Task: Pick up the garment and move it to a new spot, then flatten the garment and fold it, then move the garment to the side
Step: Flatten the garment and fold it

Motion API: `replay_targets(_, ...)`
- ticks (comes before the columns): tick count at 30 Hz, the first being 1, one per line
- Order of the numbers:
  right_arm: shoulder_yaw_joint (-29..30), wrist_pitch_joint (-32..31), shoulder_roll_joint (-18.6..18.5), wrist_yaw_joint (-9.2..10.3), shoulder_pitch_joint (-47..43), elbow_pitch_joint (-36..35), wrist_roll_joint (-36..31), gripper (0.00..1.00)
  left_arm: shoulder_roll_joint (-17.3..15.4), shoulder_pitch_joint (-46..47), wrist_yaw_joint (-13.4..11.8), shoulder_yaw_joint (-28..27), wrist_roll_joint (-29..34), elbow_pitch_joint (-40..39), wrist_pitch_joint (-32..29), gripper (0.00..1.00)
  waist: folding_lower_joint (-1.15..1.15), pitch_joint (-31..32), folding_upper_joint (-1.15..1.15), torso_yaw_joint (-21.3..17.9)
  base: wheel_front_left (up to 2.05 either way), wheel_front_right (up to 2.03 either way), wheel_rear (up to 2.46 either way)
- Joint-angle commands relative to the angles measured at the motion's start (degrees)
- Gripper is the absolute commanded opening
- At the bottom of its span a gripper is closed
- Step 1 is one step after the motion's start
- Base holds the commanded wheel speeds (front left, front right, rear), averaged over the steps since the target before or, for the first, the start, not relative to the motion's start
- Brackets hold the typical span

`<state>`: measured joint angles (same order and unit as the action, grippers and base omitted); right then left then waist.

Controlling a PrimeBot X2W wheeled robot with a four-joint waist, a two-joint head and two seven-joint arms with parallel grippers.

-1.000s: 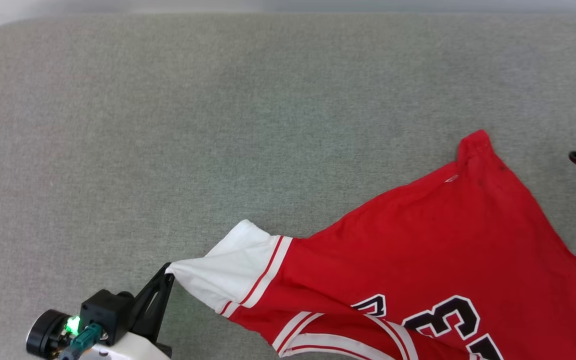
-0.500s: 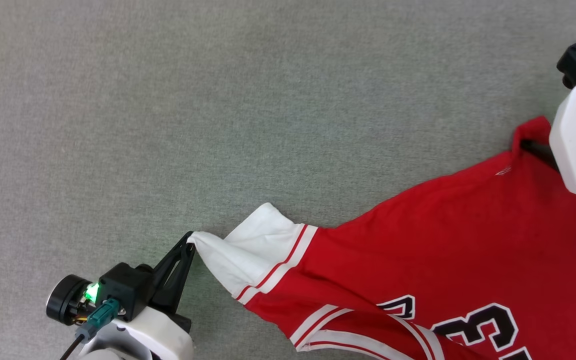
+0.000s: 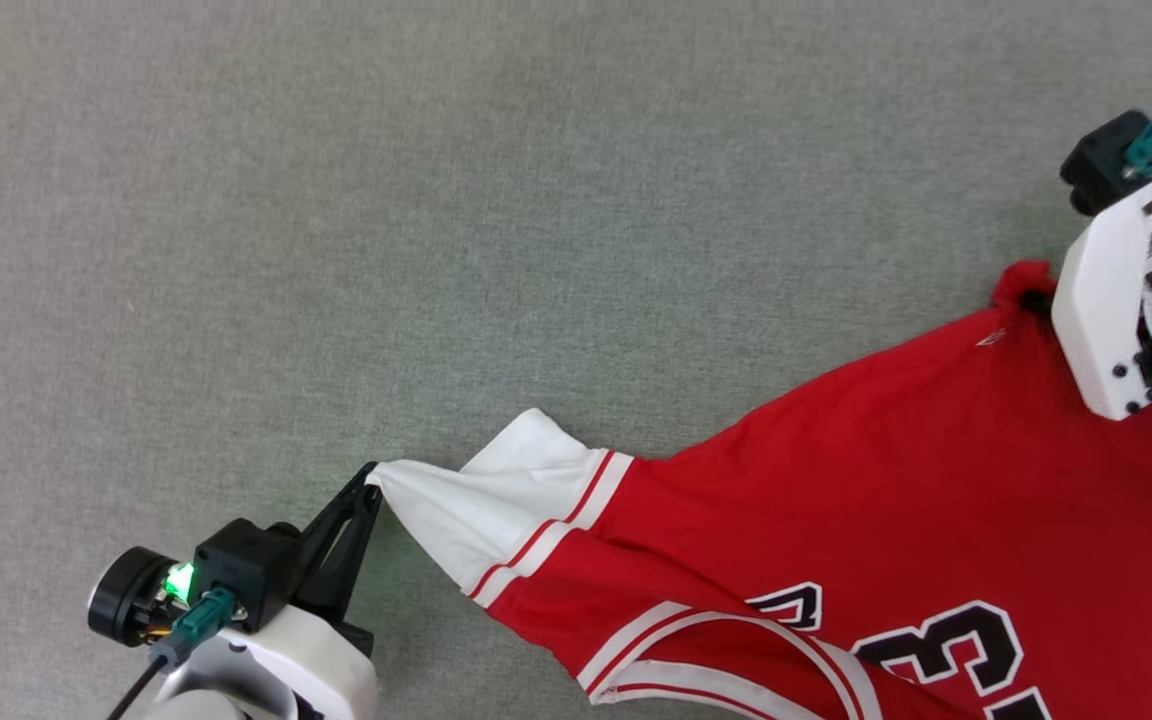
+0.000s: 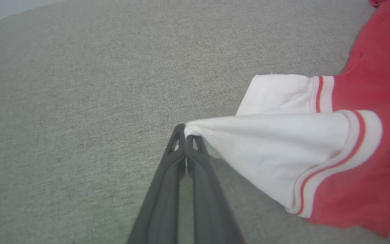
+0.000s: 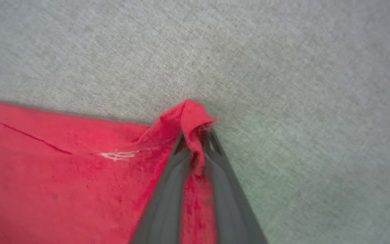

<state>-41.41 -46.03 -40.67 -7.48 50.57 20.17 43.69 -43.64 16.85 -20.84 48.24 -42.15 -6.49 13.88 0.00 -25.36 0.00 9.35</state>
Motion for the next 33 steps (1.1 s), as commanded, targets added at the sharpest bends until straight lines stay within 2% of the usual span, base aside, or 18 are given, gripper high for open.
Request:
replay_targets(1, -1.1, 2.2, 0.2, 0.02, -0.3, 1.0, 0.3, 0.00, -0.5, 0.8, 0.2, -0.2, 0.2, 0.3, 0.2, 0.00, 0.00, 2.2, 0.00, -1.0, 0.00, 0.00, 0.00)
replay_targets(5, -1.4, 9.5, 0.2, 0.01, 2.3, 0.2, 1.5, 0.00, -2.2, 1.9, 0.1, -0.6, 1.1, 0.1, -0.5, 0.00, 0.00, 5.9, 0.00, -2.4, 0.00, 0.00, 0.00)
replay_targets(12, -2.5, 18.2, -2.0, 0.01, 5.3, -1.2, 3.3, 0.00, -5.3, 7.5, -0.2, -3.0, 2.7, -2.2, -3.0, 0.00, 0.00, 10.6, 0.00, -4.8, 0.00, 0.00, 0.00)
replay_targets(18, -0.2, 25.2, -1.7, 0.01, 10.0, -1.2, 2.4, 0.00, -6.9, 16.6, 1.6, -5.8, 4.2, -3.3, -5.8, 0.00, 0.00, 11.2, 0.00, -6.9, 0.00, 0.00, 0.00)
replay_targets(25, 5.5, 30.8, 0.7, 0.01, 17.4, 0.6, -2.3, 0.00, -7.4, 31.5, 5.9, -8.9, 6.6, -1.9, -10.2, 0.00, 0.00, 7.8, 0.00, -8.8, 0.00, 0.00, 0.00)
replay_targets(33, 12.9, 32.8, 7.7, 0.01, 28.2, 5.2, -12.2, 0.00, -5.5, 50.8, 12.9, -10.4, 9.7, 3.8, -15.3, 0.00, 0.00, 1.8, 0.00, -9.9, 0.00, 0.00, 0.00)
